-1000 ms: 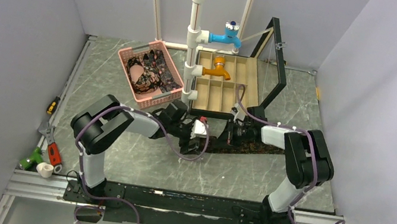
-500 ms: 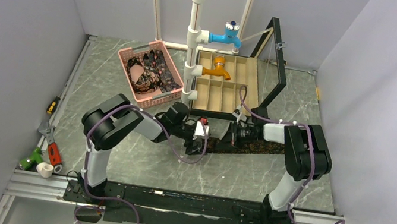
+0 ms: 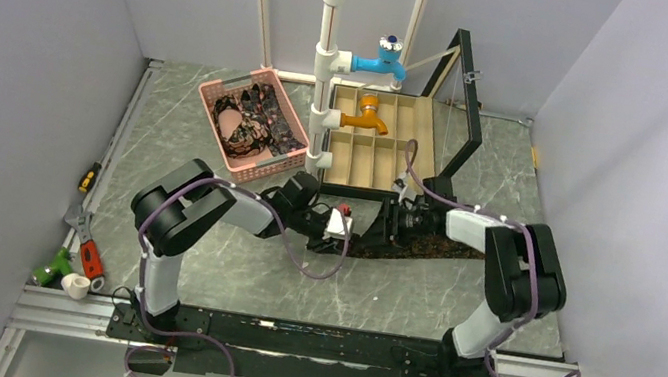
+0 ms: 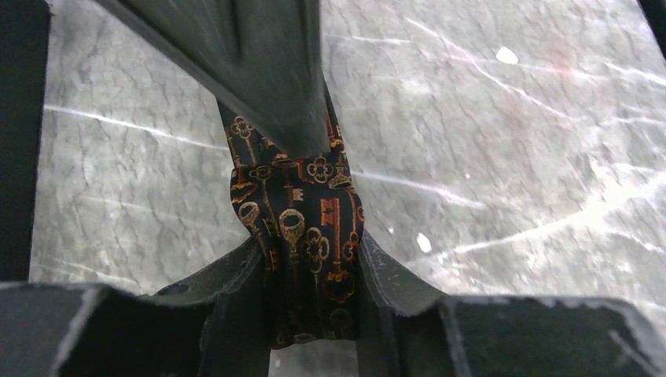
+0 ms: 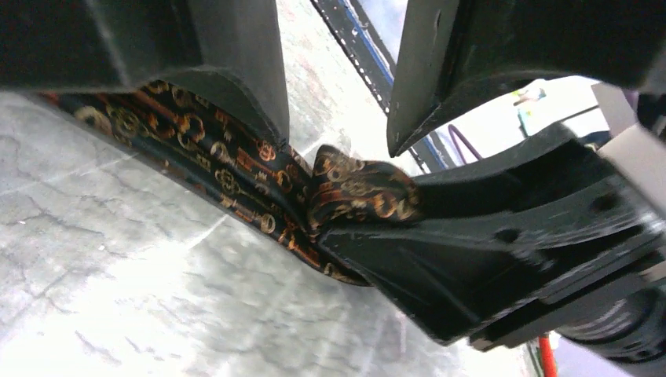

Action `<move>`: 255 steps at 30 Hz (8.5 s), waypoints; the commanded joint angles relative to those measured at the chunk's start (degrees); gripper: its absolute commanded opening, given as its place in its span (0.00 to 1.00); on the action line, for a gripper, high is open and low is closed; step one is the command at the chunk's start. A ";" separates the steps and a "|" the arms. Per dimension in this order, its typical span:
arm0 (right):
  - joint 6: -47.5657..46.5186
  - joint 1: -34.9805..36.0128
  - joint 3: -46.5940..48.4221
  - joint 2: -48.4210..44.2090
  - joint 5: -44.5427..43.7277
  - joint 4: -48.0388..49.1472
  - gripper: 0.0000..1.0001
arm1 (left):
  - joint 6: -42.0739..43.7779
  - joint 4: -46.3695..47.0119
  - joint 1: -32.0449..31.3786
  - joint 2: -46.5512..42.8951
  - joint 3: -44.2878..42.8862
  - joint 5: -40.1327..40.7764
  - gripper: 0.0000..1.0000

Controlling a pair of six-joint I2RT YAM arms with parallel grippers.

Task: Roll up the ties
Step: Roll the tie at the center of the board.

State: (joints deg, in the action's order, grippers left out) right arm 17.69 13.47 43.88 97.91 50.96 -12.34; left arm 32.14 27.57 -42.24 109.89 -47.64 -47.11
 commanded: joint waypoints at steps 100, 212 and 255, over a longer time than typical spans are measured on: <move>-4.43 5.02 5.71 8.04 -16.06 -3.99 0.00 | -10.38 8.02 1.61 -0.03 2.86 1.34 0.81; -5.77 5.84 10.77 8.44 -15.94 -9.39 0.00 | -8.86 -10.22 0.68 -6.29 0.78 9.10 0.70; -2.62 6.79 6.91 -6.62 -4.29 -9.17 0.47 | -5.66 -14.99 -2.36 0.32 -0.23 15.10 0.22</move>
State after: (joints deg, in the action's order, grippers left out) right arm 11.60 19.84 52.03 92.20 41.23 -24.73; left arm 22.74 25.43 -44.36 108.07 -48.01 -37.12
